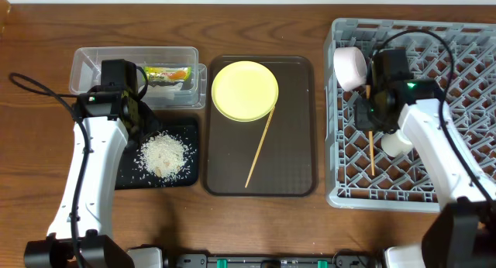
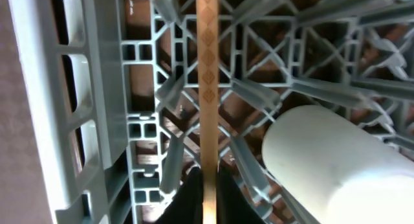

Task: Sort waste into correct bins and load items into the dishwasher rack
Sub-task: 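Return the right gripper to grasp the second chopstick on the tray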

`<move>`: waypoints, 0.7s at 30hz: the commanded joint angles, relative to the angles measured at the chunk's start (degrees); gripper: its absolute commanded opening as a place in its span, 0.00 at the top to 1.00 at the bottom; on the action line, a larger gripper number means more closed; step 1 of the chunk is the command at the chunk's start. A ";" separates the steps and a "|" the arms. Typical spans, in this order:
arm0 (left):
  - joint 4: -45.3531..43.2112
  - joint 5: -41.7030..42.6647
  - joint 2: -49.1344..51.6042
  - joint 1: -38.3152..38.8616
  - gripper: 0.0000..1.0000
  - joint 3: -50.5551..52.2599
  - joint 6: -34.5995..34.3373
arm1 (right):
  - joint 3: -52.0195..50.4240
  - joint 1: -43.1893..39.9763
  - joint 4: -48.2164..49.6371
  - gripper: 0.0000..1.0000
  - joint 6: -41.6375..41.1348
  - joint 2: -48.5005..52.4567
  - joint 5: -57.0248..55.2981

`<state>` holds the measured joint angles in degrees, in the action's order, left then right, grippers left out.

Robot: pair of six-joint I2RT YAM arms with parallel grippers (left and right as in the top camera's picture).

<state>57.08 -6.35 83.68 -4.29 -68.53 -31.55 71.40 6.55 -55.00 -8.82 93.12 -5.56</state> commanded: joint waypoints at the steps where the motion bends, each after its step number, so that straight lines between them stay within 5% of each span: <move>1: 0.26 -0.31 -0.22 -0.17 0.33 -0.04 -0.48 | 0.04 -0.17 1.11 0.84 1.77 0.55 0.48; 5: 0.26 -0.31 -0.20 -0.17 0.33 -0.04 -0.48 | 0.44 -0.15 3.30 0.69 1.62 -0.81 0.50; 13: 0.24 -0.31 -0.20 -0.20 0.33 -0.04 -0.48 | 1.16 1.05 10.71 0.65 1.64 -6.45 11.10; 21: 0.26 -0.31 -0.20 -0.17 0.33 -0.04 -0.48 | 1.01 10.80 14.56 0.59 1.57 -4.42 18.88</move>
<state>57.06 -6.37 83.68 -4.29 -68.53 -31.55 71.64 13.63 -40.62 -7.57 87.33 9.61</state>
